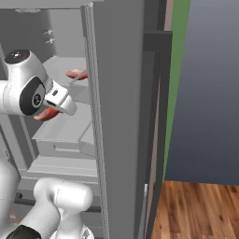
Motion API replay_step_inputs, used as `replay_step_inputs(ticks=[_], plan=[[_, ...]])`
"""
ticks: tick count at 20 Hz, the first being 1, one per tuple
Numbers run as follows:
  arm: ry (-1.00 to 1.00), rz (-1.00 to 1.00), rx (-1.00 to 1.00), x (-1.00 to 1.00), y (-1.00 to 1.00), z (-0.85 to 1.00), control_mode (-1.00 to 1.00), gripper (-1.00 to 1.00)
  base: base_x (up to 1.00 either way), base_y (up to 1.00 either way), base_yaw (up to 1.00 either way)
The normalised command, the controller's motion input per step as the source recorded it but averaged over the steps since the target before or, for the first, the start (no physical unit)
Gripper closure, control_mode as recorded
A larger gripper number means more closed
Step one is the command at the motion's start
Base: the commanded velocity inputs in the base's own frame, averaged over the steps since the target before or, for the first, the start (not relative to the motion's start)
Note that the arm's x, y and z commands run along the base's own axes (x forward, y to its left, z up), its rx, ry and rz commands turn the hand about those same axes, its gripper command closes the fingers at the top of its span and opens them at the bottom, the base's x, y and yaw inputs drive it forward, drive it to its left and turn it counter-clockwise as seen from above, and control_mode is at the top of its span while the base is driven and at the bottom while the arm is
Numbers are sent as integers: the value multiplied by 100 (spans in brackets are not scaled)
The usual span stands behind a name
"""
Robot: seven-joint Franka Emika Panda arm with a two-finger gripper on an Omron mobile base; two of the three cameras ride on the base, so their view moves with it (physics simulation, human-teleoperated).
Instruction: Place the steak on the counter behind the older steak on the same shelf of the fridge to maintain FIFO order. Close the fridge door when finished.
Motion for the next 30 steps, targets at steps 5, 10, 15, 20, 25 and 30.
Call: replay_step_inputs(ticks=[5, 10, 15, 20, 25, 30], plan=[[-13, 0, 0, 66, 29, 8, -100, 100, 0, 0, 0], [-15, 0, 1, 51, 8, 19, -100, 100, 0, 0, 0], [-20, 4, 3, 17, 0, 41, -100, 100, 0, 0, 0], [-18, 0, 6, 28, 13, 21, -100, 100, 0, 0, 0], [-15, 0, 7, 45, 17, 15, -100, 100, 0, 0, 0], [-17, 0, 0, 37, 2, 31, -100, 100, 0, 0, 0]])
